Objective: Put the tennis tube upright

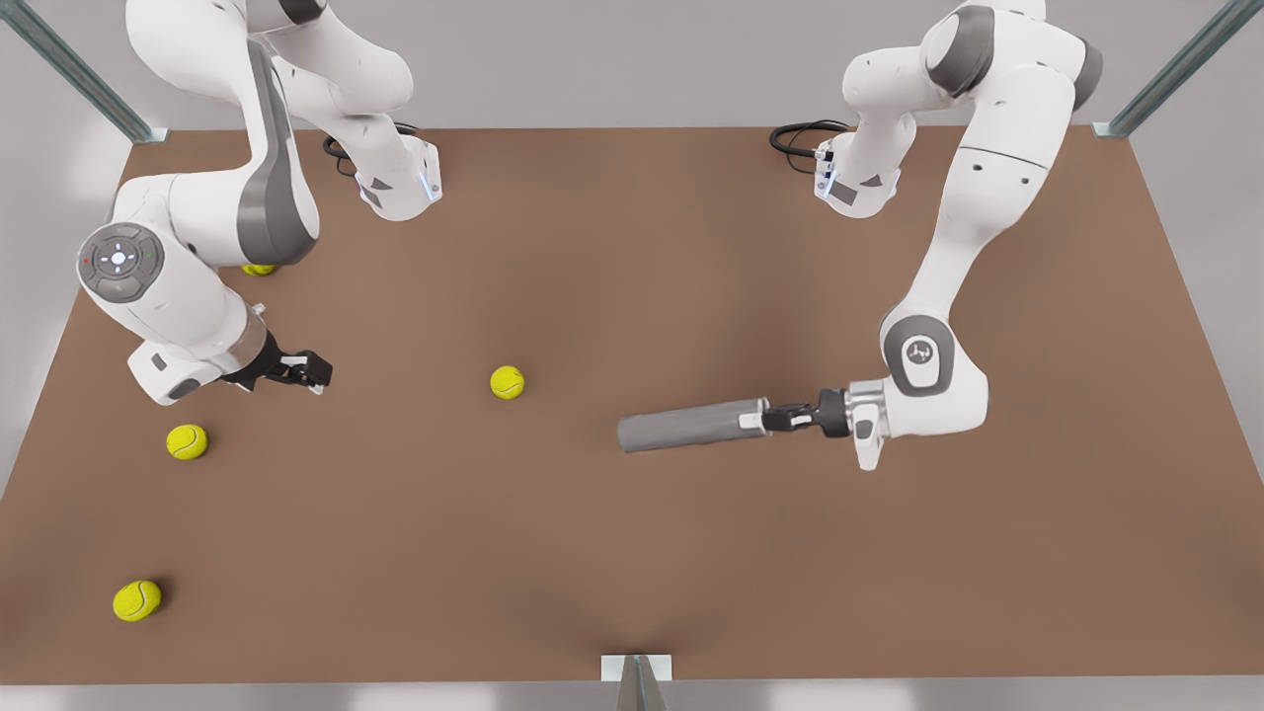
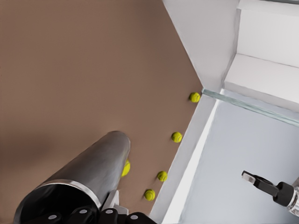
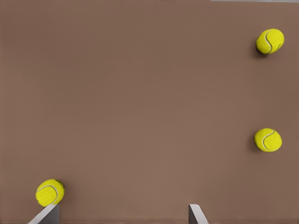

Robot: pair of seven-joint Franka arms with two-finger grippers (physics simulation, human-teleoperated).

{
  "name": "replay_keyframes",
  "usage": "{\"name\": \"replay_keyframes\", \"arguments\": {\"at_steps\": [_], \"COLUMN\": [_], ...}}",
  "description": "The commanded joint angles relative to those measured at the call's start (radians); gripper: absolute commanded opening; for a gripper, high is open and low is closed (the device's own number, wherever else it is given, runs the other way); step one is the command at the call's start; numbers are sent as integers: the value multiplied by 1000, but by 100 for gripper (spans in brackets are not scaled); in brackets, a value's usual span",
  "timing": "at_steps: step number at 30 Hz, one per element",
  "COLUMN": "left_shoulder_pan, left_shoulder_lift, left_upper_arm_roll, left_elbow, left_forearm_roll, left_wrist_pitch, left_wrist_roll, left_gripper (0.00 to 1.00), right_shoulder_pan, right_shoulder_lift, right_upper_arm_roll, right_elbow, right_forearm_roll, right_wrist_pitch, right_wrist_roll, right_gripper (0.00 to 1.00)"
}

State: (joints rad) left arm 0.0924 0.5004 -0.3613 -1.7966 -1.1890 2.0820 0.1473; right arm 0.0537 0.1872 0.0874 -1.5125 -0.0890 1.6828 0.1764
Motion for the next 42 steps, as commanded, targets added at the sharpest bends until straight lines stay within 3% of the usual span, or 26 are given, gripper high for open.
{"name": "replay_keyframes", "arguments": {"at_steps": [1,30,42], "left_shoulder_pan": [1,53,53], "left_shoulder_lift": [-8,-210,-252], "left_upper_arm_roll": [-1,8,7], "left_elbow": [3,22,22], "left_forearm_roll": [69,661,1037], "left_wrist_pitch": [1,-13,-16], "left_wrist_roll": [-23,-342,-451], "left_gripper": [21,21,21], "right_shoulder_pan": [-2,-2,0], "right_shoulder_lift": [0,3,5], "right_upper_arm_roll": [0,0,0], "right_elbow": [0,0,-5], "right_forearm_roll": [0,0,0], "right_wrist_pitch": [0,2,3], "right_wrist_roll": [0,-2,-2], "right_gripper": [100,100,100]}}
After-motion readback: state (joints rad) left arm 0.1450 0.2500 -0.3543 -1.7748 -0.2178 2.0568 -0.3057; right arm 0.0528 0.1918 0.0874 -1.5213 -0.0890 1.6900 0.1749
